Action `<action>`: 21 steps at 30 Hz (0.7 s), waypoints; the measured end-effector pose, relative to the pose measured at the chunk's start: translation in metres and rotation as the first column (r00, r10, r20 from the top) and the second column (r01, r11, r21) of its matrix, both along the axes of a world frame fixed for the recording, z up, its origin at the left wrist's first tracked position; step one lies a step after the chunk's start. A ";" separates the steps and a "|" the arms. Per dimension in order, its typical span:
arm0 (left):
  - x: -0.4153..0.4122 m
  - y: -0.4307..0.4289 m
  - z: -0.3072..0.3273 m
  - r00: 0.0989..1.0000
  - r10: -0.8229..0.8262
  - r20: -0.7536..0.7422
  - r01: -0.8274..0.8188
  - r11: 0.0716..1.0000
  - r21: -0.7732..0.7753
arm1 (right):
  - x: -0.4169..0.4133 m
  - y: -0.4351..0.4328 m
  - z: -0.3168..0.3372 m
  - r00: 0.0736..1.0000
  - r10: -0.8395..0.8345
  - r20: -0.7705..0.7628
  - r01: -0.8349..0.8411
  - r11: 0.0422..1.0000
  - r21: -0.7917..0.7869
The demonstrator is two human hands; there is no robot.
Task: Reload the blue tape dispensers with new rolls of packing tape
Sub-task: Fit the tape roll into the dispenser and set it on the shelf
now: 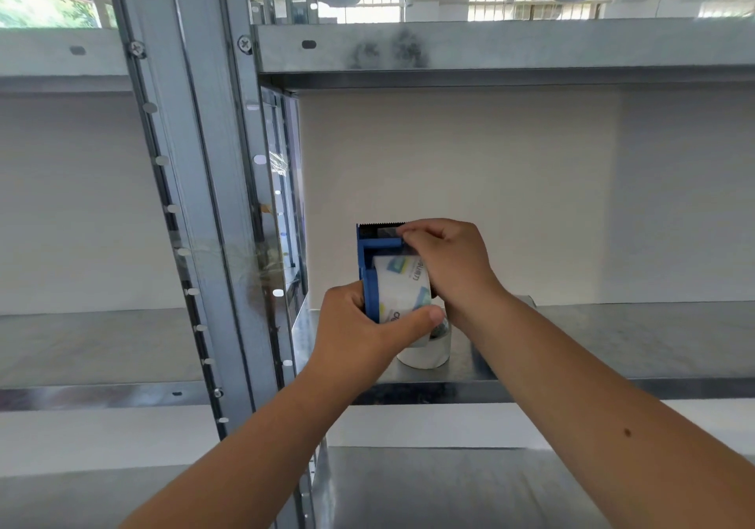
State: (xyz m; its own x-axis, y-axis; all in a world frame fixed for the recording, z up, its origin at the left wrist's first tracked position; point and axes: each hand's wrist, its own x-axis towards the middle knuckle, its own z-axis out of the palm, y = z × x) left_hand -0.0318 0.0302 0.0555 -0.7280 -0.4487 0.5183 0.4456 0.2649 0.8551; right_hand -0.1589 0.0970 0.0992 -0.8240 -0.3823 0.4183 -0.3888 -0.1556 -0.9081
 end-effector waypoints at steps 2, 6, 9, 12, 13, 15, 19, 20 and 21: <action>-0.002 0.000 0.000 1.000 0.013 0.021 -0.013 1.000 0.000 | -0.001 -0.002 0.002 1.000 0.009 -0.001 -0.009 1.000 -0.002; -0.001 0.002 0.003 0.997 0.049 0.066 -0.043 0.996 -0.079 | -0.007 -0.003 0.008 1.000 0.013 0.009 -0.013 0.999 0.038; 0.001 0.002 0.001 0.989 0.084 0.124 -0.068 0.989 -0.128 | -0.019 -0.005 0.017 1.000 -0.015 -0.010 0.015 0.999 0.046; 0.005 0.007 0.000 0.982 0.081 0.168 -0.054 0.986 -0.160 | -0.027 -0.007 0.028 0.990 -0.041 -0.132 0.048 0.997 0.055; 0.007 0.008 0.002 0.984 0.077 0.162 -0.050 0.985 -0.166 | -0.029 -0.009 0.030 0.985 -0.047 -0.167 0.057 0.997 0.054; 0.009 0.010 0.007 0.990 0.064 0.123 -0.047 0.989 -0.138 | -0.033 -0.014 0.034 0.970 -0.075 -0.230 0.091 0.994 0.056; 0.015 0.012 0.016 0.998 0.002 0.067 0.003 0.998 -0.065 | -0.042 -0.022 0.045 0.955 -0.121 -0.270 0.132 0.991 0.023; 0.017 0.013 0.019 0.998 -0.014 0.054 0.017 0.999 -0.048 | -0.044 -0.023 0.047 0.957 -0.116 -0.265 0.124 0.992 0.015; 0.019 0.013 0.021 0.999 -0.029 0.040 0.030 0.999 -0.027 | -0.047 -0.025 0.050 0.957 -0.116 -0.266 0.123 0.992 0.010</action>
State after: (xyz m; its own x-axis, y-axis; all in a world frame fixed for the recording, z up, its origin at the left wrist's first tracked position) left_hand -0.0128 0.0433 0.0761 -0.7611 -0.4128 0.5004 0.4193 0.2754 0.8650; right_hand -0.2059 0.0722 0.1489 -0.7254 -0.3010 0.6190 -0.6303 -0.0709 -0.7731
